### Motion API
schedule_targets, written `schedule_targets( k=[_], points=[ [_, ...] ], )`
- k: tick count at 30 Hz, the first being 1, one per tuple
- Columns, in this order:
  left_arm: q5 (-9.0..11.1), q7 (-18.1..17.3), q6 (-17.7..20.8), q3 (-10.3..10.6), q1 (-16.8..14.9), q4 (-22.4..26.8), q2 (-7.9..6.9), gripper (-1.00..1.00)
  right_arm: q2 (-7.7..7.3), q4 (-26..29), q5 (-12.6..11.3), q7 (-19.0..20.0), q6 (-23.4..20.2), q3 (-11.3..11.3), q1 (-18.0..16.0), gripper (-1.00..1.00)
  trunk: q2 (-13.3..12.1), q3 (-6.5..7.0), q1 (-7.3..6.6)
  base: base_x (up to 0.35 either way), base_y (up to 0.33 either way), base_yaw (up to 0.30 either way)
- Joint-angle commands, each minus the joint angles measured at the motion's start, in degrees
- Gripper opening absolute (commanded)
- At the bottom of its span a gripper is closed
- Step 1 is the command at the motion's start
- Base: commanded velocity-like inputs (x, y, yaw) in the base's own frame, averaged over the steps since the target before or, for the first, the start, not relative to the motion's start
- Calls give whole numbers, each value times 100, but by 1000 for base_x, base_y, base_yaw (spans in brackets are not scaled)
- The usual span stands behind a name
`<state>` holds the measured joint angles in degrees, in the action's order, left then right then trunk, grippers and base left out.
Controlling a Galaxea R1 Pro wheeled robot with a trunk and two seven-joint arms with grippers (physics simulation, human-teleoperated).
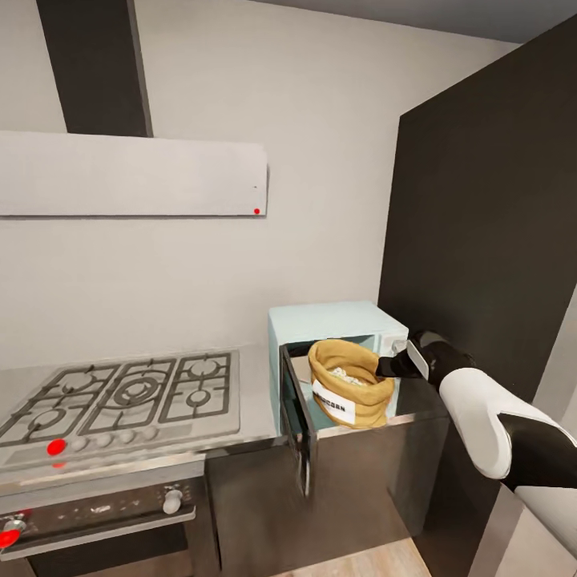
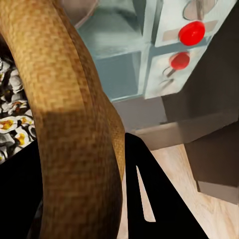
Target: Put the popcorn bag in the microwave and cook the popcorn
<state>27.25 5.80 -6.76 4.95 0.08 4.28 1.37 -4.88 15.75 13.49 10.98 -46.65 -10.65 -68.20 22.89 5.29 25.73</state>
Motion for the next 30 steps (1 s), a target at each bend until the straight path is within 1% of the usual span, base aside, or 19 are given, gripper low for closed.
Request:
schedule_targets(
  k=[1, 5, 8, 16, 22, 26, 28, 29, 30],
  points=[
    [43, 26, -16, 50, 1, 3, -2, 100, 4, 4, 57, 35, -22, -40, -1, -100, 3, -2, 5, 320, 0, 0],
    [43, 26, -18, 44, 1, 3, -5, 100, -7, -29, 120, -6, -12, -35, -1, -100, 3, -2, 5, 310, 0, 0],
    [43, 26, -18, 40, 1, 3, -5, 100, -12, -65, 139, -16, -11, -28, -1, -100, 3, -2, 5, 118, 0, 0],
    [43, 31, -27, 39, 1, 3, 0, 100, -17, -111, 102, -26, 81, -18, -1, -100, 3, -2, 5, 7, 0, 0],
    [38, 28, -27, 47, 1, 3, 4, 100, -56, -379, 110, -26, 112, -8, -1, -100, 3, -2, 5, -1, 0, 0],
    [66, 35, -27, 17, 1, 3, 4, 100, -65, -413, 120, -26, 112, -8, -1, -100, 3, -2, 5, -81, 0, 0],
    [51, 35, -28, 35, 1, 3, 4, 100, -56, -414, 126, -29, 117, -2, -1, -100, 3, -2, 5, -10, 0, 0],
    [47, 35, -28, 38, 1, 3, 4, 100, -46, -414, 125, -32, 148, -1, -1, -100, 3, -2, 5, -3, 0, 0],
    [45, 35, -27, 40, 1, 3, 4, 100, -35, -416, 109, -34, 283, 1, -1, -100, 3, -2, 5, -1, 0, 0]
  ],
)
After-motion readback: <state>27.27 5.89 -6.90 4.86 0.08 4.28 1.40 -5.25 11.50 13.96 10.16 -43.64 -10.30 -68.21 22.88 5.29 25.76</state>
